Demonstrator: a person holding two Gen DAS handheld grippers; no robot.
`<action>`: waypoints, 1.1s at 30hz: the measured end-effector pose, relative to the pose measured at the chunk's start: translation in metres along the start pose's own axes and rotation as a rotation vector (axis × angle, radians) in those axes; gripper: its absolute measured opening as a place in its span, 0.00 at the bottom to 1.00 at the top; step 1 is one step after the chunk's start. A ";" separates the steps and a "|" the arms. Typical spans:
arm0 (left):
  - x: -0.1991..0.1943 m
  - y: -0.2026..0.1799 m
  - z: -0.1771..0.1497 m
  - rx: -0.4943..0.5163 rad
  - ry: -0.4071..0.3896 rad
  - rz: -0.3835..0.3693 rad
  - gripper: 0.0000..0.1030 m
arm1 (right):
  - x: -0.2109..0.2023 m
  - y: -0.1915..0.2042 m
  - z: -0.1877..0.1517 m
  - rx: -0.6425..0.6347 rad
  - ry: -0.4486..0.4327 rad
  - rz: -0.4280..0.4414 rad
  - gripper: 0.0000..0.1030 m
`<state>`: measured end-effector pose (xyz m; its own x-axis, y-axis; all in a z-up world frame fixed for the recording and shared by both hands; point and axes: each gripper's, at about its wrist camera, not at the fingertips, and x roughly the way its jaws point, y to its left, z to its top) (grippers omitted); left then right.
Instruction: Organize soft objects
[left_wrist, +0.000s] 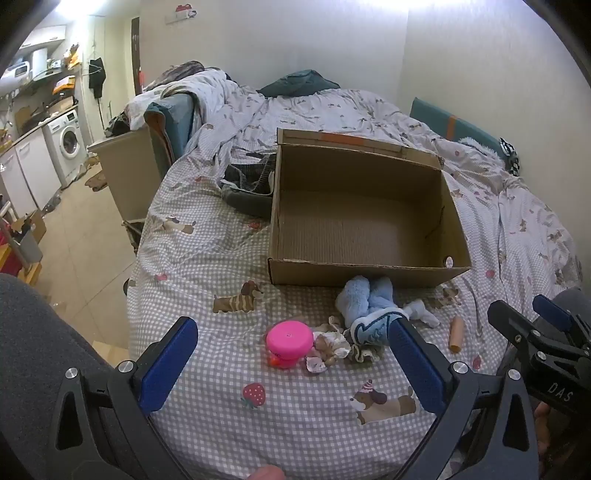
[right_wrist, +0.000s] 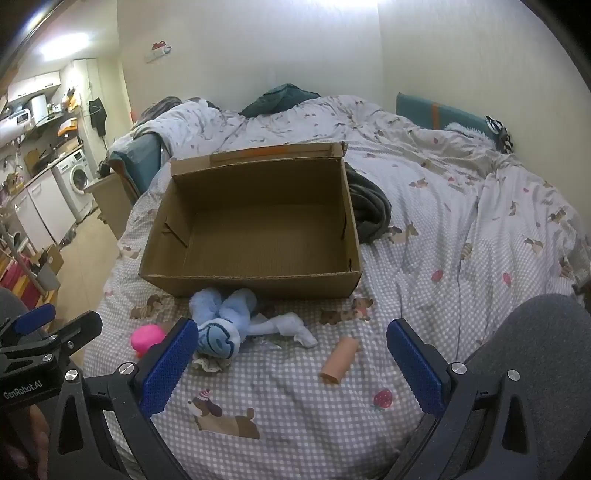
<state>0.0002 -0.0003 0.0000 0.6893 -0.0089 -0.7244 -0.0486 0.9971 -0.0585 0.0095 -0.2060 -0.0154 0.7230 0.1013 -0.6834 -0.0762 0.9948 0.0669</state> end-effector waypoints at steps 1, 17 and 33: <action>0.000 0.000 0.000 0.000 0.000 0.000 1.00 | 0.001 0.000 0.000 -0.001 0.000 0.002 1.00; 0.006 0.000 -0.008 -0.001 0.006 0.012 1.00 | 0.002 -0.003 0.000 0.015 0.008 0.004 1.00; 0.009 0.002 -0.008 -0.004 0.011 0.015 1.00 | 0.003 -0.003 0.001 0.017 0.014 0.004 1.00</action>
<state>0.0005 0.0012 -0.0119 0.6806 0.0055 -0.7326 -0.0620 0.9968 -0.0500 0.0126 -0.2088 -0.0172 0.7131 0.1054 -0.6930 -0.0673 0.9944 0.0819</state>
